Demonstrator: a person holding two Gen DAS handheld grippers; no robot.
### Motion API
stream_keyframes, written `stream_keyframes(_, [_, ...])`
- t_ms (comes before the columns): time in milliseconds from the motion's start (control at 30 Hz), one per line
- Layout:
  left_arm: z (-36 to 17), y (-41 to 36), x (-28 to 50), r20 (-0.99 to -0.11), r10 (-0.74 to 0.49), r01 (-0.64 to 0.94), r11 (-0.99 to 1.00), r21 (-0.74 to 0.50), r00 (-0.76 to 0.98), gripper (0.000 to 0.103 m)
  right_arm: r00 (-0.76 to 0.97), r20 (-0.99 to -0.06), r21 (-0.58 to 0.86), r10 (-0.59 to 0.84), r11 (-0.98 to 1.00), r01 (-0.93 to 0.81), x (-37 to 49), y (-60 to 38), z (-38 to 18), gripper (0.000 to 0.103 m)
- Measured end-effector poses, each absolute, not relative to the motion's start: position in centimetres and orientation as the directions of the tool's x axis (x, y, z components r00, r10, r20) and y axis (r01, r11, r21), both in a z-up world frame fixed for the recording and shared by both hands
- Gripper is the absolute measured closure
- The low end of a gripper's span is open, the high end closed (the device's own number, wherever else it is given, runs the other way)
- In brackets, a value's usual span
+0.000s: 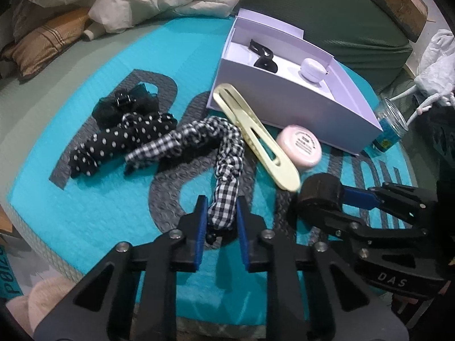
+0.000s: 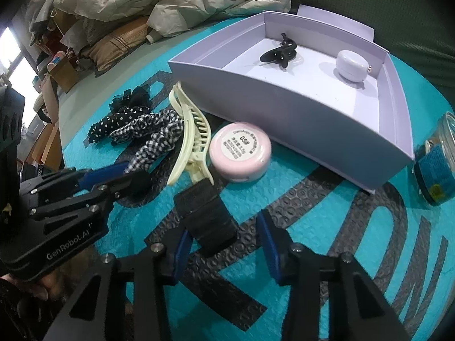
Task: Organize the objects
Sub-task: 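Reach the left tool to the gingham scrunchie while the right tool reaches the black foam block, then grasp and lift the gingham scrunchie with the left tool while the right tool grips the black foam block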
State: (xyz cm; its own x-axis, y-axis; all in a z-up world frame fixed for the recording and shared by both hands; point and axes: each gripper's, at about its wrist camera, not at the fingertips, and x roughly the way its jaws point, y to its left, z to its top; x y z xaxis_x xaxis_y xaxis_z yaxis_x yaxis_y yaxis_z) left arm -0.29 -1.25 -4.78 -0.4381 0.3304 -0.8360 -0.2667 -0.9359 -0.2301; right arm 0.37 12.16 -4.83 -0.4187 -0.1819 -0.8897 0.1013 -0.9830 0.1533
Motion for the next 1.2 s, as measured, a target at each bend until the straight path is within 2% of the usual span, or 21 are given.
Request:
stream_keyframes(433, [-4.7, 0.0, 2.9, -0.86, 0.358, -0.263, -0.925, -0.274, -0.364, 0.088, -0.41, -0.889, 0.157, -0.203, -0.977, 0.143, 2.2, 12.4, -4.8, 0.06])
stream_keyframes(633, [-3.5, -0.8, 2.9, -0.847, 0.26, -0.205, -0.962, -0.183, -0.464, 0.088, -0.42, -0.88, 0.17, -0.224, -0.972, 0.161, 2.3, 12.4, -4.5, 0.059])
stream_keyframes(667, [-3.2, -0.7, 2.9, -0.841, 0.24, -0.205, -0.966, -0.158, -0.485, 0.087, -0.424, -0.877, 0.17, -0.226, -0.971, 0.167, 2.3, 12.3, -4.4, 0.053])
stream_keyframes(700, [-2.9, -0.6, 2.9, -0.838, 0.224, -0.208, -0.969, -0.135, -0.497, 0.085, -0.432, -0.873, 0.167, -0.229, -0.97, 0.176, 2.3, 12.2, -4.2, 0.049])
stream_keyframes(867, [-2.4, 0.4, 2.3, -0.83, 0.157, -0.263, -0.965, -0.013, -0.535, 0.068, -0.442, -0.863, 0.169, -0.245, -0.964, 0.204, 2.2, 11.7, -3.9, 0.045])
stream_keyframes(933, [-2.2, 0.4, 1.9, -0.825, 0.15, -0.27, -0.963, 0.003, -0.545, 0.064, -0.44, -0.865, 0.164, -0.239, -0.966, 0.202, 2.0, 11.7, -4.0, 0.045])
stream_keyframes(1000, [-2.1, 0.5, 1.5, -0.82, 0.141, -0.281, -0.96, 0.025, -0.555, 0.051, -0.439, -0.865, 0.168, -0.242, -0.965, 0.2, 1.8, 11.8, -4.1, 0.044])
stream_keyframes(1100, [-1.8, 0.9, 0.8, -0.801, 0.13, -0.309, -0.948, 0.072, -0.585, 0.043, -0.434, -0.868, 0.168, -0.242, -0.965, 0.204, 1.4, 11.8, -4.3, 0.044])
stream_keyframes(1200, [-1.6, 1.0, -0.3, -0.801, 0.148, -0.336, -0.939, 0.07, -0.58, 0.035, -0.428, -0.87, 0.171, -0.244, -0.964, 0.203, 1.0, 11.8, -4.4, 0.043])
